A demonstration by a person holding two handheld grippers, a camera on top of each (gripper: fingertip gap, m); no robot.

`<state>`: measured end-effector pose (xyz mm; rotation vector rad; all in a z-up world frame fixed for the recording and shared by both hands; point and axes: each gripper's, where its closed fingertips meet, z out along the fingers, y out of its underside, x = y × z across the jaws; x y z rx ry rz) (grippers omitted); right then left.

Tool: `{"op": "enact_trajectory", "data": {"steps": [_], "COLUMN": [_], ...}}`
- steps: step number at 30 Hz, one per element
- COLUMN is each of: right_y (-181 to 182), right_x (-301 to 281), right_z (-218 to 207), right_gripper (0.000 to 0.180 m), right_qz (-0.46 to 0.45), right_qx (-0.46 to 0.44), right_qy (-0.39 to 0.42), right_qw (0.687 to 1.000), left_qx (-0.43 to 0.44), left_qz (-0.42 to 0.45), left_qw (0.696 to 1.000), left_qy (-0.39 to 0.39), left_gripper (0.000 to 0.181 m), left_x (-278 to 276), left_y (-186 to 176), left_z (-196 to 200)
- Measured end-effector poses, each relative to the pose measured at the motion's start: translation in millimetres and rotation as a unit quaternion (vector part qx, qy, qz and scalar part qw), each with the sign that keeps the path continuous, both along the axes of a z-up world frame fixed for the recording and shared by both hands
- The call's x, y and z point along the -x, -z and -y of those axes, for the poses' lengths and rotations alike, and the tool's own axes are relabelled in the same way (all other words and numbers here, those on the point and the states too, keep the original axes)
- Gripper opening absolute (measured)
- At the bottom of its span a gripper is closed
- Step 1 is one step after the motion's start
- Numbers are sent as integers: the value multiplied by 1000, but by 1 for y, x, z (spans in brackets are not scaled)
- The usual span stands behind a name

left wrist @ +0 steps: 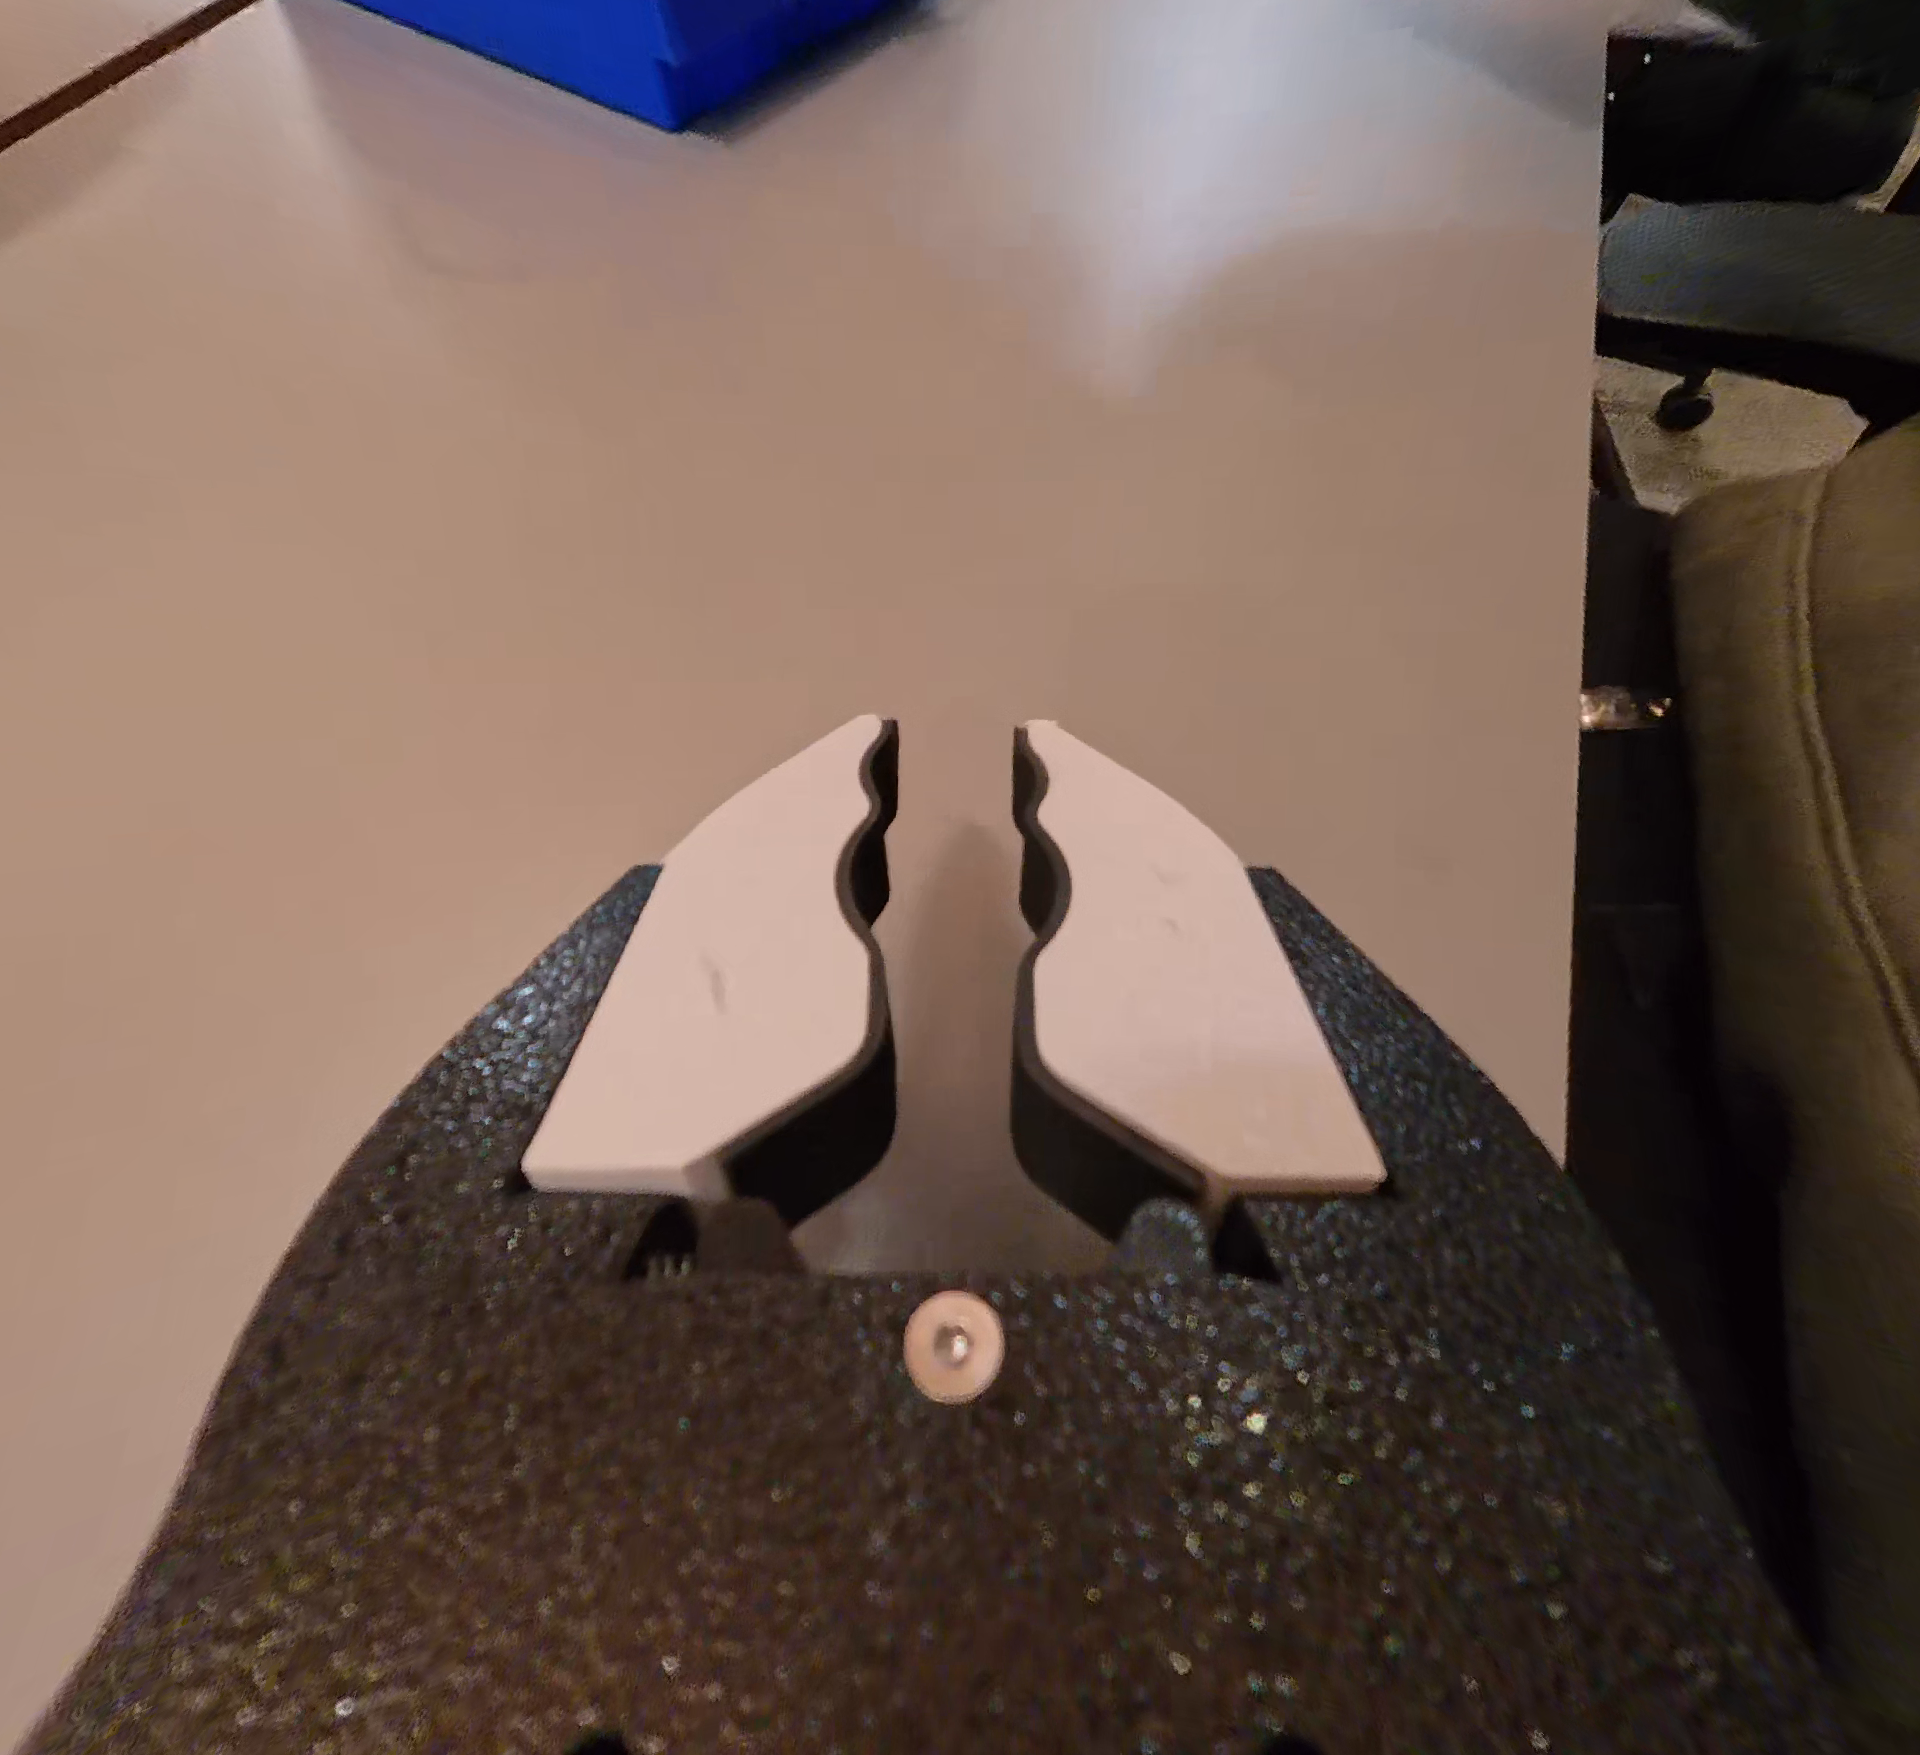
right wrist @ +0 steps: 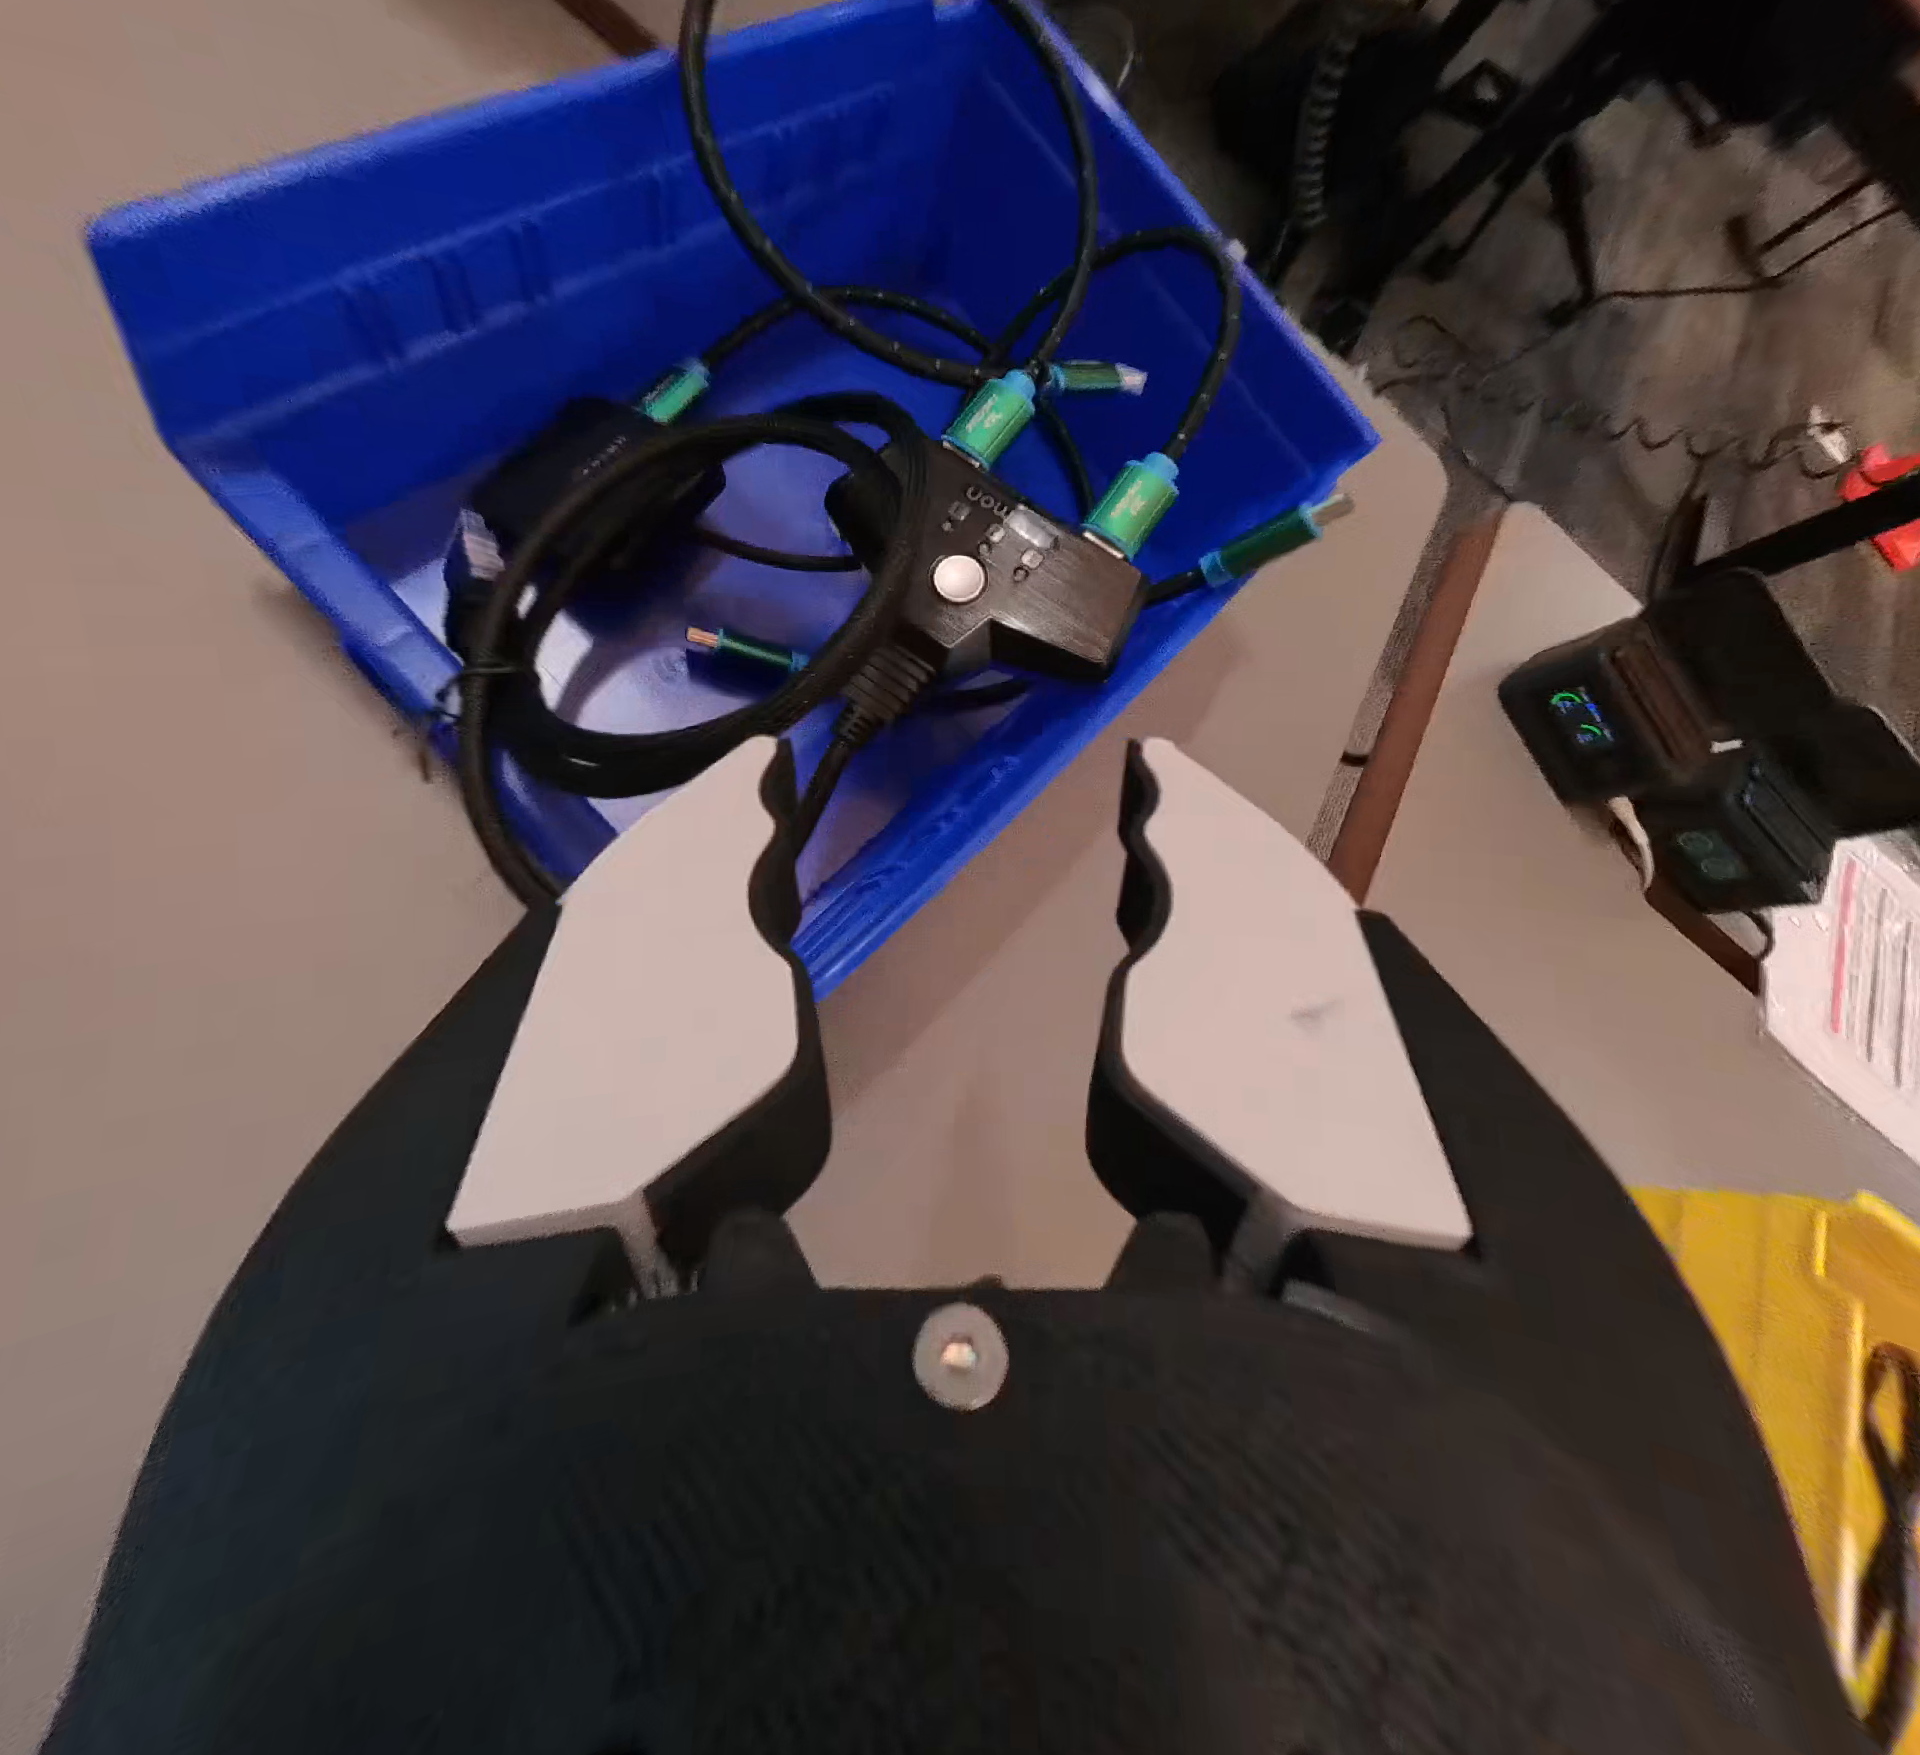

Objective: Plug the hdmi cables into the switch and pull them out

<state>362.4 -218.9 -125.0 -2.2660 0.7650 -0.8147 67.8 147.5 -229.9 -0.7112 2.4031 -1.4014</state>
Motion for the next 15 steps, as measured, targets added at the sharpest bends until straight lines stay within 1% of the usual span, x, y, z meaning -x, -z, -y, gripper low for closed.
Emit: {"op": "enact_trajectory", "data": {"steps": [1, 4, 5, 9, 10, 13, 15], "right_y": [-5, -7, -4, 11, 15, 22, 17], "right_x": [8, 42, 53, 85, 92, 104, 102], "right_z": [0, -6, -7, -16, -21, -30, -33], "right_gripper": [63, 73, 79, 93, 94, 100, 98], "right_qz": [16, 35, 41, 71, 75, 103, 131], "right_qx": [-23, -92, -105, -132, -136, -140, -150], "right_qy": [3, 12, 20, 57, 62, 84, 100], "right_qw": [1000, 995, 993, 987, 986, 981, 975], "left_qx": [4, 23, 31, 33, 29, 25, 25], "left_qz": [2, 6, 9, 17, 15, 9, -2], "left_qw": [1000, 999, 999, 998, 997, 995, 993], "left_qy": [-4, -23, -29, -58, -66, -96, -116], "left_gripper": [21, 26, 29, 39, 42, 57, 75], "left_x": [-3, -21, -29, -69, -81, -121, -150], "left_y": [-4, -18, -24, -44, -48, -61, -69], "left_z": [4, 20, 27, 60, 69, 99, 119]}}
